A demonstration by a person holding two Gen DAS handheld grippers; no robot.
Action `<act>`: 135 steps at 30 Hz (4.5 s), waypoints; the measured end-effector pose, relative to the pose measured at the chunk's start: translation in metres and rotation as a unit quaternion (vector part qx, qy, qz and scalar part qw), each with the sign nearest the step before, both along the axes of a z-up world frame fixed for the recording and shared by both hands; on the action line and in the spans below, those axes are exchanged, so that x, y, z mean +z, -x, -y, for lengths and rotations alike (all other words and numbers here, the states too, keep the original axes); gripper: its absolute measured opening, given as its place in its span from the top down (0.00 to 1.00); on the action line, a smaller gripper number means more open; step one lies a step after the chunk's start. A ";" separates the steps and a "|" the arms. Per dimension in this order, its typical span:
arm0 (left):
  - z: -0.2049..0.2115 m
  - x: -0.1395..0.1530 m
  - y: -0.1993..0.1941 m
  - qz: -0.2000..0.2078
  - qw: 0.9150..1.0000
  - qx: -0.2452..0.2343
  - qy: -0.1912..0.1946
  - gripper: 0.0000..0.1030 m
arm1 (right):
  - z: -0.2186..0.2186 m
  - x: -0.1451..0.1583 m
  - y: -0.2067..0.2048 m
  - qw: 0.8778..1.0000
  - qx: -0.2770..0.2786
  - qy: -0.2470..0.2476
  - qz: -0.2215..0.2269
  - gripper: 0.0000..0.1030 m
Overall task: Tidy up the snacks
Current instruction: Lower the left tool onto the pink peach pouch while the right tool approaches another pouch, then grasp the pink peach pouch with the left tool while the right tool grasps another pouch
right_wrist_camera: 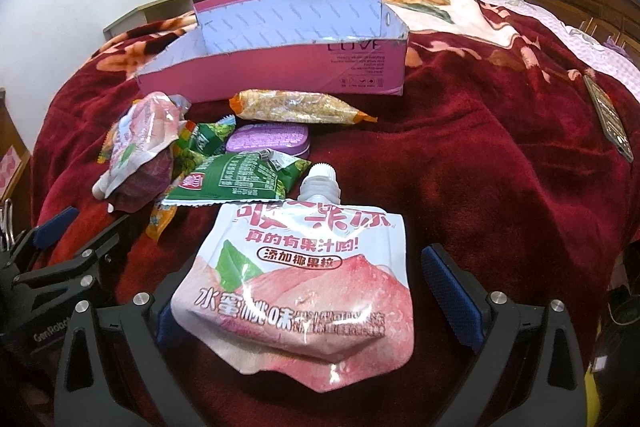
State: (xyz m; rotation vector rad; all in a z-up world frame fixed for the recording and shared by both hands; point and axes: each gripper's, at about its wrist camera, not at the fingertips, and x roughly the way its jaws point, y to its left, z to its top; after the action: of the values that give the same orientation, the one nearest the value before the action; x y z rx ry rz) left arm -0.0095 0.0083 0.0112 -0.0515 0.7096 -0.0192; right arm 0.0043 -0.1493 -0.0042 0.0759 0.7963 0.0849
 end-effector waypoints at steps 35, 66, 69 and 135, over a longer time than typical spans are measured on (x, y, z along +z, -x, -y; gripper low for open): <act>-0.019 0.045 0.012 0.053 0.997 -0.054 -0.016 0.06 | 0.002 0.033 0.031 0.998 0.048 -0.017 0.047 0.03; 0.028 0.018 -0.058 -0.010 0.999 -0.029 -0.010 0.06 | 0.016 0.019 0.021 0.997 0.047 -0.054 0.019 0.03; 0.025 0.014 -0.060 -0.020 0.999 -0.025 -0.002 0.06 | 0.016 0.017 0.020 0.997 0.046 -0.056 0.017 0.03; 0.013 0.053 0.009 0.036 0.998 -0.055 -0.003 0.08 | -0.001 0.060 0.045 0.992 0.057 -0.021 0.108 0.25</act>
State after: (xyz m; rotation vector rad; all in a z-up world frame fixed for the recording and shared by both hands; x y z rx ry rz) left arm -0.0185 -0.0044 0.0641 -0.0055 0.6403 -0.1241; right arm -0.0407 -0.1486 0.0560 0.0592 0.5829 0.2144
